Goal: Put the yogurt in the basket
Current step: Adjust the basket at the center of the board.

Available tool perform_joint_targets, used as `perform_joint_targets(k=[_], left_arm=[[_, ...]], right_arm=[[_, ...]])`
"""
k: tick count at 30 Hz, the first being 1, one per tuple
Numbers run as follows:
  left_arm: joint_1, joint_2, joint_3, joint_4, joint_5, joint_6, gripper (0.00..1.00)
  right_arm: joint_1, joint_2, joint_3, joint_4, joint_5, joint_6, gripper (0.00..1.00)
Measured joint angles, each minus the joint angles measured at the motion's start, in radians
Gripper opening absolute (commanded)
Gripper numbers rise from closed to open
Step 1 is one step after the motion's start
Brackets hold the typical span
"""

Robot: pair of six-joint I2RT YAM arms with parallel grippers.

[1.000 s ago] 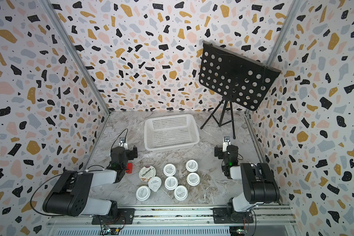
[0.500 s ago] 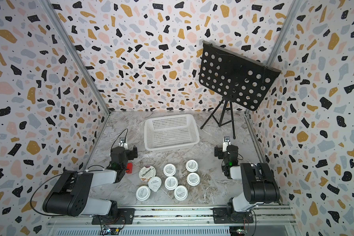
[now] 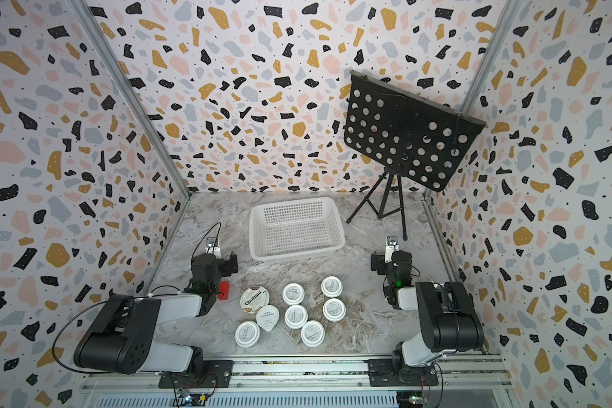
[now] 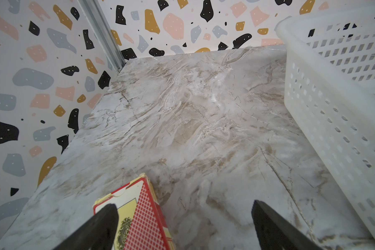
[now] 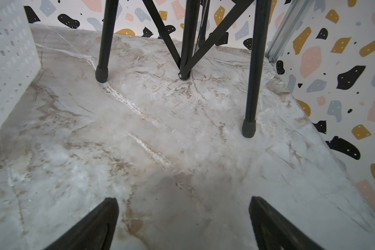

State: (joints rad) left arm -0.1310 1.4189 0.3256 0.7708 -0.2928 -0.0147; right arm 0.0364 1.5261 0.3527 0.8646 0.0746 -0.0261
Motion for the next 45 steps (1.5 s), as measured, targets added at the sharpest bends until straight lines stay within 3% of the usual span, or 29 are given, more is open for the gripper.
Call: perform_joint_targets(k=[6,11,15,19,24,28,35,37,42,45], left_arm=[[-0.010,-0.065,0.003,-0.080,-0.066,-0.014,1.00],[-0.062,-0.293,0.064,-0.251,-0.201,-0.024,1.00],[-0.141,-0.381,0.203,-0.425,-0.273,-0.061,1.00],[-0.192,-0.384,0.362,-0.652,-0.296,-0.159,1.00],[-0.219,-0.334,0.531,-0.901,-0.292,-0.250,1.00],[-0.221,-0.300,0.578,-1.029,-0.268,-0.317,1.00],[-0.221,-0.156,0.668,-1.192,-0.196,-0.409,1.00],[-0.221,-0.128,0.681,-1.221,-0.175,-0.426,1.00],[-0.221,-0.067,0.708,-1.259,-0.119,-0.461,1.00],[-0.212,-0.013,0.742,-1.271,-0.077,-0.476,1.00]], right_arm=[[0.013,-0.018,0.001,-0.031,0.057,0.007,1.00],[0.074,-0.229,0.090,-0.344,0.208,0.069,1.00],[0.111,-0.379,0.214,-0.523,0.198,0.171,1.00],[0.143,-0.420,0.293,-0.675,0.117,0.281,1.00],[0.157,-0.296,0.410,-0.880,-0.055,0.355,1.00],[0.177,-0.146,0.550,-1.022,-0.170,0.352,1.00],[0.235,-0.019,0.682,-1.138,-0.292,0.310,1.00],[0.243,0.024,0.724,-1.163,-0.315,0.299,0.94],[0.244,0.103,0.779,-1.194,-0.373,0.287,0.66],[0.244,0.114,0.785,-1.192,-0.412,0.289,0.59]])
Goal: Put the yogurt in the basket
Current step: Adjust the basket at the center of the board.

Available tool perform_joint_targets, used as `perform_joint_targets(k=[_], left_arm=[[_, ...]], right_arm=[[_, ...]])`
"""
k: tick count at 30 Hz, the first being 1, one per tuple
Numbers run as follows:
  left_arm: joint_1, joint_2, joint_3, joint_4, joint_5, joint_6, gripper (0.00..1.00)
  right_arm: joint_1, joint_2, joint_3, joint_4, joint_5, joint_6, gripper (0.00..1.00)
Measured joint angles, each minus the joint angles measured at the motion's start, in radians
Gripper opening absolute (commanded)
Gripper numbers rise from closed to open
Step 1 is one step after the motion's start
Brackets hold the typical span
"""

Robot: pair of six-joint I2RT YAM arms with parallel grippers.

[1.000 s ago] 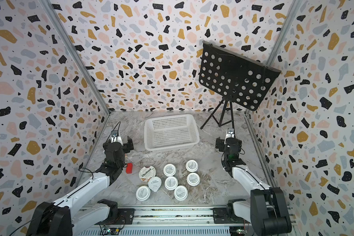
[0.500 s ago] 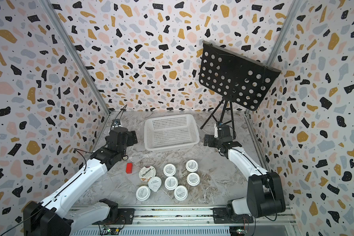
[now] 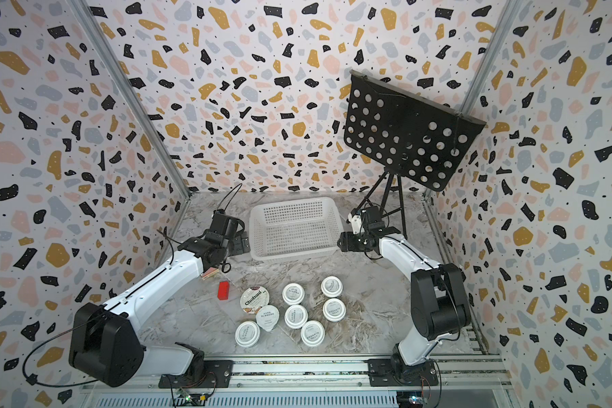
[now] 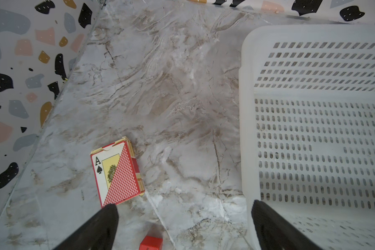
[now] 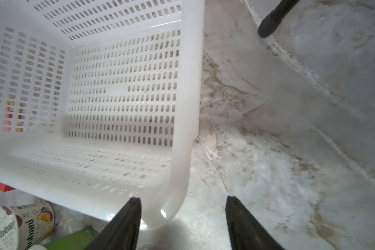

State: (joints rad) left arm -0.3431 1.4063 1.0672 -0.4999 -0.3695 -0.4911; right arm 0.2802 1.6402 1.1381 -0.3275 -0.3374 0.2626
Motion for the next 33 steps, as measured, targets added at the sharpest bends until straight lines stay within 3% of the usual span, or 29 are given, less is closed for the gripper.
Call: perform_joint_targets(k=[17,26,33], left_arm=[[0.040,0.336,0.250,-0.011,0.232,-0.049,0.93],[0.040,0.367,0.270,-0.013,0.269,-0.053,0.93],[0.040,0.367,0.270,-0.013,0.280,-0.053,0.93]], right_arm=[[0.021,-0.024,-0.055,0.063,-0.083,0.019,0.51],[0.034,-0.092,-0.130,0.078,-0.088,0.020,0.50],[0.034,-0.131,-0.137,0.073,-0.030,0.027,0.55]])
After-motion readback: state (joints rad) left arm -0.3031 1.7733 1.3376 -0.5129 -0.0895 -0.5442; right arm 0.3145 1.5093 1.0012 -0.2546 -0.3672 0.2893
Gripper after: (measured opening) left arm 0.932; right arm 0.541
